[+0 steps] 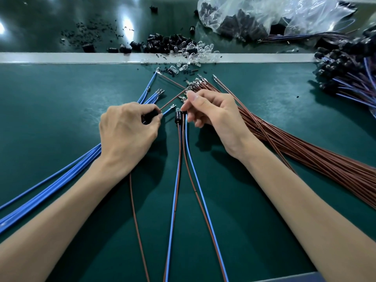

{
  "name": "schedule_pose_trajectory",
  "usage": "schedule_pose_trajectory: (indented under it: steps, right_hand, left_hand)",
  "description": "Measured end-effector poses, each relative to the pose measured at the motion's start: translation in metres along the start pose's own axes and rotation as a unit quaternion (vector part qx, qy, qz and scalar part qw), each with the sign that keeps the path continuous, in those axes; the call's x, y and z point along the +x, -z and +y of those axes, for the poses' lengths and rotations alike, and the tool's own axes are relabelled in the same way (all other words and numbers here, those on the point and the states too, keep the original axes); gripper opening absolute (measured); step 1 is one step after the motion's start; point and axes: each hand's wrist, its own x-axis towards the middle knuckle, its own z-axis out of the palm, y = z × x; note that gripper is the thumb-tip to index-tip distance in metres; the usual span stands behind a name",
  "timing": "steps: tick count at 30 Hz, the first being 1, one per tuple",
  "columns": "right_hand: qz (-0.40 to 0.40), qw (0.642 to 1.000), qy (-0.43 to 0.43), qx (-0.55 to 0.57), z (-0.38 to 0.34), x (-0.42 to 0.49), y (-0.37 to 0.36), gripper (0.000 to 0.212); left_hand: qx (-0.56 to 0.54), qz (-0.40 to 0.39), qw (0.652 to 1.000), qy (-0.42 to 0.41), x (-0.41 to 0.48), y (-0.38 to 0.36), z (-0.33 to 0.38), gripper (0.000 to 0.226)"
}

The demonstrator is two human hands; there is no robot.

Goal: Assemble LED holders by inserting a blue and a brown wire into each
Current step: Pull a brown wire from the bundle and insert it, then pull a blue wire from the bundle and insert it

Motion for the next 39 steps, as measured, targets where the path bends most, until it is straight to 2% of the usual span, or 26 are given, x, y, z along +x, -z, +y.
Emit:
schedule_pose_trajectory:
  steps: [3, 7, 13, 18, 23, 26, 28, 30, 32, 34, 39]
  right_hand:
    - [-0.005, 1.0, 0.001, -0.005, 0.0, 0.0, 0.0, 0.026]
    - [-0.002, 1.0, -0.004, -0.016, -0.001, 0.0, 0.0, 0.026]
    - [-0.007, 0.994, 0.018, -0.106, 0.0, -0.002, -0.006, 0.009]
    - [-0.015, 0.999, 0.035, -0.008, 0.0, -0.002, -0.004, 0.021]
    - [-0.033, 0.996, 0.025, 0.082, 0.0, -0.001, -0.002, 0.013]
    - [0.021, 0.995, 0.047, 0.08, 0.0, 0.0, -0.004, 0.011]
    - [0.107, 0.986, 0.05, 0.117, -0.002, 0.004, -0.002, 0.012]
    - [0.227, 0.957, 0.048, 0.176, -0.005, 0.008, 0.007, 0.015]
    - [0.308, 0.923, 0.049, 0.226, -0.007, 0.012, 0.014, 0.016]
    - [0.341, 0.908, 0.041, 0.241, -0.007, 0.013, 0.014, 0.018]
    - [0.361, 0.894, 0.042, 0.262, -0.006, 0.013, 0.011, 0.021]
  left_hand:
    - [-0.016, 0.003, 1.0, 0.011, 0.0, 0.001, 0.001, 0.009]
    - [-0.074, 0.046, 0.996, 0.018, 0.001, 0.003, 0.002, 0.012]
    - [-0.182, 0.067, 0.976, -0.095, -0.002, 0.004, 0.01, 0.016]
    - [-0.216, 0.029, 0.967, -0.133, -0.003, 0.004, 0.011, 0.017]
    - [-0.214, 0.028, 0.968, -0.127, -0.002, 0.004, 0.01, 0.017]
    - [-0.205, 0.022, 0.97, -0.13, -0.003, 0.004, 0.01, 0.015]
    - [-0.187, 0.022, 0.974, -0.122, -0.003, 0.002, 0.009, 0.013]
    - [-0.164, 0.018, 0.981, -0.106, -0.003, 0.001, 0.006, 0.015]
    - [-0.145, 0.003, 0.985, -0.097, -0.002, 0.0, 0.004, 0.018]
    - [-0.131, -0.004, 0.987, -0.095, -0.002, -0.001, 0.003, 0.019]
    - [-0.098, -0.037, 0.99, -0.099, -0.002, -0.002, 0.001, 0.021]
